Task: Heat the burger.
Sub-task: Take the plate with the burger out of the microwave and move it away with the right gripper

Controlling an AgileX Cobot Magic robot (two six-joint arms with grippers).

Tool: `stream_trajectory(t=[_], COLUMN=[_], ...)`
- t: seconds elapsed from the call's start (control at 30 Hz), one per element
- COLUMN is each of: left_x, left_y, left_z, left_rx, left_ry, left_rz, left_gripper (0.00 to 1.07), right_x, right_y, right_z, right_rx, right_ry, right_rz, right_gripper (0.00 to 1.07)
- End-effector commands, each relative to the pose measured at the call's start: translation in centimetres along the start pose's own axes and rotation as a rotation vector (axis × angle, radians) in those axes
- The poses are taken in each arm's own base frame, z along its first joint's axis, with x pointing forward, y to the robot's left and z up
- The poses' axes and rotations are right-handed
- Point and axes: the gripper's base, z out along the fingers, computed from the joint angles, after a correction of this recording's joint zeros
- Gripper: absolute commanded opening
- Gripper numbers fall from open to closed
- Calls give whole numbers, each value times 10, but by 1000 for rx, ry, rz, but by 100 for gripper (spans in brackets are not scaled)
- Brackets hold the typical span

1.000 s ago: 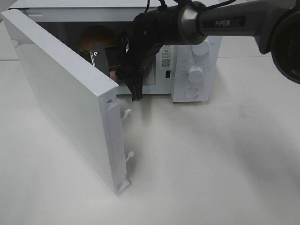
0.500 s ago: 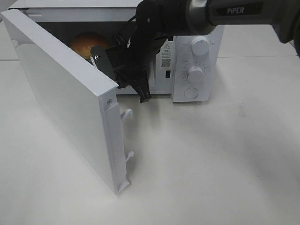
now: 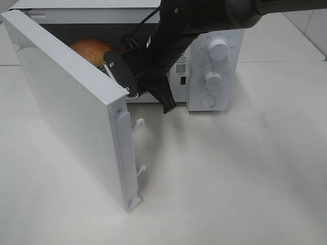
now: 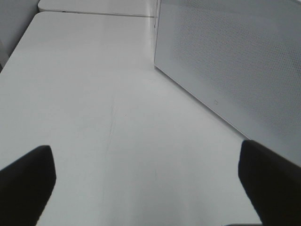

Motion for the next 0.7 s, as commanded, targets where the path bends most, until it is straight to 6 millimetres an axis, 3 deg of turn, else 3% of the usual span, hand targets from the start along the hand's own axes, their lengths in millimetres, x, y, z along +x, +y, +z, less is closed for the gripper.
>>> stream_trajectory(t=[0.03, 0.7], left_x=[0, 0], left_y=[0, 0], left_z=[0, 0], left_rx=[4, 4], left_ry=[-10, -10], left_rz=[-3, -3], left_gripper=[98, 98], right_x=[-3, 9], right_y=[-7, 22], right_z=[-20, -62], right_rx=[106, 113], right_ry=[-26, -37], right_rz=[-10, -46], right_gripper=[0, 0])
